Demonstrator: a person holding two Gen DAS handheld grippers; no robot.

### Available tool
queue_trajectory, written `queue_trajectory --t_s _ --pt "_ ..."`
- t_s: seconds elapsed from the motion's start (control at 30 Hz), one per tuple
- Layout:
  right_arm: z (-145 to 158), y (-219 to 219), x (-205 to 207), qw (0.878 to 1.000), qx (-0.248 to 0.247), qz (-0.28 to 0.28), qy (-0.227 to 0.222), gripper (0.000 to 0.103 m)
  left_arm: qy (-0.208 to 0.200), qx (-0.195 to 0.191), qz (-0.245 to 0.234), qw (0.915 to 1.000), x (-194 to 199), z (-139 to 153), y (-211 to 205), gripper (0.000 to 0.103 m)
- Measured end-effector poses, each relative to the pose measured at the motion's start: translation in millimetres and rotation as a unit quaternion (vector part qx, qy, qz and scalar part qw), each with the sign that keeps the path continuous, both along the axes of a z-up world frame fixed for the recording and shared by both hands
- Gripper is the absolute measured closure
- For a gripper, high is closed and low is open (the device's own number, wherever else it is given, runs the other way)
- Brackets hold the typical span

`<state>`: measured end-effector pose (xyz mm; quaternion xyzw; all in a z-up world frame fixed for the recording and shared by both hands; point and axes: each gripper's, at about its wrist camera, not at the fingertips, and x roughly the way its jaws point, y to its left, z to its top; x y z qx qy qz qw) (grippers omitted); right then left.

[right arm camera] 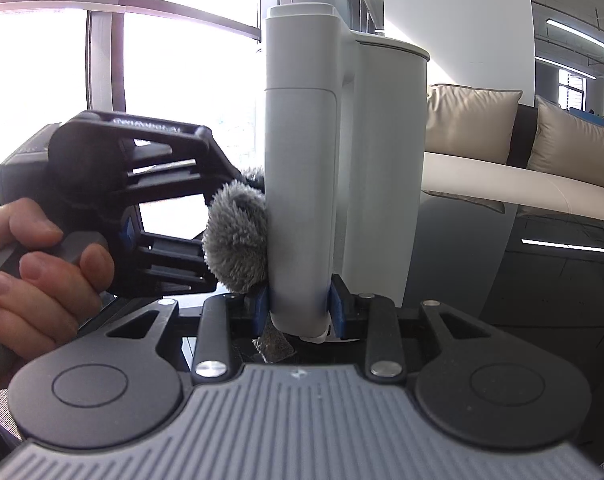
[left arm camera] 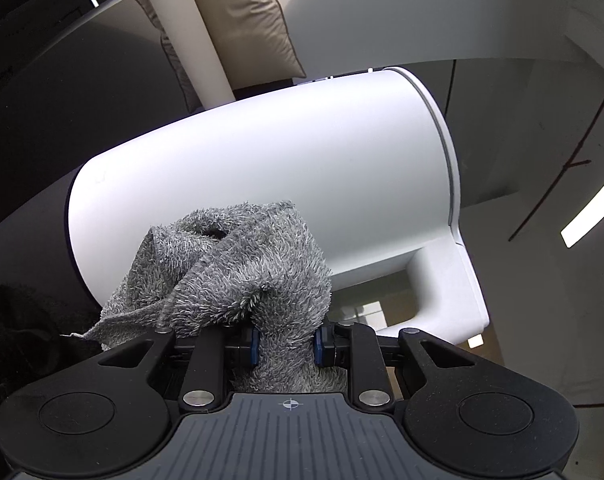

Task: Clean container
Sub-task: 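Wipe the grey cloth along the kettle body with the left gripper while the right gripper holds it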

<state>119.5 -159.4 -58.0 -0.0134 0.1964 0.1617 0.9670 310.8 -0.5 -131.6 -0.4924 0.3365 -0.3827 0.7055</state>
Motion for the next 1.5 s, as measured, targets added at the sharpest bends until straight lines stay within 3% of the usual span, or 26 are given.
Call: queue_trajectory --t_s 0.17,0.37,0.5,0.63,0.7,0.8,0.93,1.23,1.37,1.5 --pt "3.1 -0.8 4.7 1.000 0.001 -0.001 -0.001 0.071 0.013 0.009 0.002 0.9999 -7.4 11.3 16.4 0.082" --pt "3.5 -0.6 3.2 1.000 0.000 0.000 0.000 0.071 -0.029 -0.044 0.004 0.9986 3.8 30.0 27.0 0.082" --pt "4.0 -0.4 4.0 1.000 0.000 0.000 0.000 0.071 -0.026 -0.052 0.003 0.9983 10.7 29.1 31.6 0.082" --pt "4.5 -0.6 4.8 1.000 0.000 -0.001 0.000 0.071 0.010 -0.029 0.000 0.9995 25.3 6.7 38.8 0.082" --pt "5.6 -1.0 6.6 1.000 0.000 -0.001 0.000 0.071 0.031 -0.018 0.001 0.9994 -13.7 11.9 47.0 0.082" --pt "7.0 -2.9 9.2 1.000 -0.002 -0.001 0.000 0.071 0.047 -0.024 0.000 0.9986 -10.9 1.4 51.1 0.081" --pt "7.6 -4.6 11.8 1.000 -0.002 -0.001 0.000 0.071 0.037 -0.010 0.003 0.9993 -5.1 7.6 54.2 0.081" --pt "7.7 -7.1 17.8 1.000 -0.001 -0.002 0.000 0.071 -0.024 -0.058 0.005 0.9980 1.1 33.2 67.3 0.081" --pt "7.0 -6.6 18.6 1.000 0.000 -0.005 0.000 0.071 -0.027 -0.056 0.008 0.9980 8.9 33.4 65.9 0.081" --pt "5.8 -5.5 18.3 1.000 0.003 -0.013 -0.001 0.070 -0.030 -0.052 0.009 0.9981 -46.4 43.3 83.8 0.081"
